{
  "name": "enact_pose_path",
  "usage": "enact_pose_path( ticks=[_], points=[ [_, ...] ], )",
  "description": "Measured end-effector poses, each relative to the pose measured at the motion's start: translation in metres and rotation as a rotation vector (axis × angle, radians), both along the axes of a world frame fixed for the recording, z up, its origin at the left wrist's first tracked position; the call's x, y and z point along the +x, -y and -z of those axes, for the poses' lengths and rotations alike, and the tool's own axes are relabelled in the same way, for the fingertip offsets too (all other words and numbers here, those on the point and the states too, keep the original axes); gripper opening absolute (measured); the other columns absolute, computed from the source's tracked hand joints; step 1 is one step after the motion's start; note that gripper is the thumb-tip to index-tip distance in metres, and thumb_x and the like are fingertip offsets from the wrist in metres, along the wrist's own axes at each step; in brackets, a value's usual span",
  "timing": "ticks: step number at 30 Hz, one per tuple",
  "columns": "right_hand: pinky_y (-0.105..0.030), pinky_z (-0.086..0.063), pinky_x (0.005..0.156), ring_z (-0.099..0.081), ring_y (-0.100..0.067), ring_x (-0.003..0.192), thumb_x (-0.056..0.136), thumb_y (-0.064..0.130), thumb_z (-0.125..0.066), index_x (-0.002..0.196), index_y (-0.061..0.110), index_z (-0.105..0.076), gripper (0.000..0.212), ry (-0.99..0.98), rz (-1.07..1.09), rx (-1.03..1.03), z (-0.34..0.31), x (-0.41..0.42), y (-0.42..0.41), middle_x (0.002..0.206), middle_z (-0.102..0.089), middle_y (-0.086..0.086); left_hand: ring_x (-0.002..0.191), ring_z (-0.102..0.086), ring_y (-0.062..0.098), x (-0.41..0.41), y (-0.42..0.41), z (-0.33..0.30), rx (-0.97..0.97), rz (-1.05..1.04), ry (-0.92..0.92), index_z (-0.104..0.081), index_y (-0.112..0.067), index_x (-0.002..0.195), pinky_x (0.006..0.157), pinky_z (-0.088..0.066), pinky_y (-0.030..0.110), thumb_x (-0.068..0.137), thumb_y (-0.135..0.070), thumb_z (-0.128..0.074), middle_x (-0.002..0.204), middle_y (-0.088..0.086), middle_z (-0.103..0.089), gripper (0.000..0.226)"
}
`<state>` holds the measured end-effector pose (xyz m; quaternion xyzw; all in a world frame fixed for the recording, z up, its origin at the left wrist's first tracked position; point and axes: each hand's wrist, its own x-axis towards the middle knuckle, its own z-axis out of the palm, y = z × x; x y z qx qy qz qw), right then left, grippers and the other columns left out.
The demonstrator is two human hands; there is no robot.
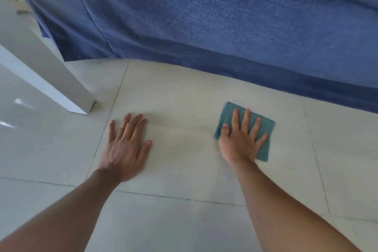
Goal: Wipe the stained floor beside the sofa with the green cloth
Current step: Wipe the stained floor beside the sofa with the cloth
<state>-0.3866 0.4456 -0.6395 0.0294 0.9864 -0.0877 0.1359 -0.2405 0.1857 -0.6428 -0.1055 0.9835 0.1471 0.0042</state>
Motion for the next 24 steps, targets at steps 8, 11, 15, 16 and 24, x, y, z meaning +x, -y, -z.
enact_pose_path(
  ticks=[8,11,15,16,24],
  points=[
    [-0.06,-0.009,0.122,-0.006,-0.025,0.157,0.093,0.053,-0.042,0.158,0.043,-0.02,0.069,-0.093,-0.65,-0.11,0.008,0.107,-0.018,0.17,-0.013,0.013,0.153,-0.013,0.028,0.0,0.001,-0.002,0.011,-0.003,0.002,-0.037,-0.012,0.149,0.121,-0.004,0.058,0.097,-0.042,-0.025,0.16,0.008,-0.033,0.061],
    [-0.06,-0.006,0.123,-0.002,-0.026,0.157,0.098,0.052,-0.028,0.16,0.042,-0.009,0.066,-0.098,-0.259,0.07,0.005,0.062,-0.091,0.171,-0.002,0.01,0.152,-0.016,0.029,0.0,0.0,-0.001,0.026,-0.011,-0.023,-0.039,-0.012,0.147,0.121,-0.005,0.058,0.096,-0.042,-0.026,0.159,0.008,-0.034,0.06],
    [-0.062,0.006,0.121,0.01,-0.028,0.156,0.103,0.049,-0.017,0.16,0.037,0.003,0.062,-0.046,0.327,0.0,-0.007,0.003,-0.092,0.17,0.012,0.007,0.152,-0.016,0.028,-0.002,0.0,0.003,0.037,-0.01,-0.031,-0.04,-0.013,0.146,0.121,-0.005,0.056,0.096,-0.042,-0.026,0.159,0.007,-0.035,0.059],
    [-0.063,0.008,0.121,0.011,-0.029,0.156,0.103,0.049,-0.016,0.16,0.037,0.004,0.062,-0.041,0.399,-0.031,-0.005,0.005,-0.081,0.17,0.013,0.006,0.152,-0.016,0.027,-0.002,0.0,0.004,0.037,-0.011,-0.029,-0.04,-0.013,0.146,0.121,-0.005,0.056,0.096,-0.042,-0.026,0.159,0.007,-0.035,0.059],
    [-0.064,-0.014,0.12,-0.017,-0.034,0.154,0.095,0.052,-0.031,0.159,0.035,-0.023,0.067,-0.079,-0.245,0.036,0.007,0.117,-0.068,0.169,-0.017,0.004,0.152,-0.017,0.028,-0.001,0.0,0.0,0.051,-0.014,-0.023,-0.04,-0.013,0.145,0.121,-0.005,0.057,0.097,-0.041,-0.026,0.159,0.007,-0.035,0.058]
  ],
)
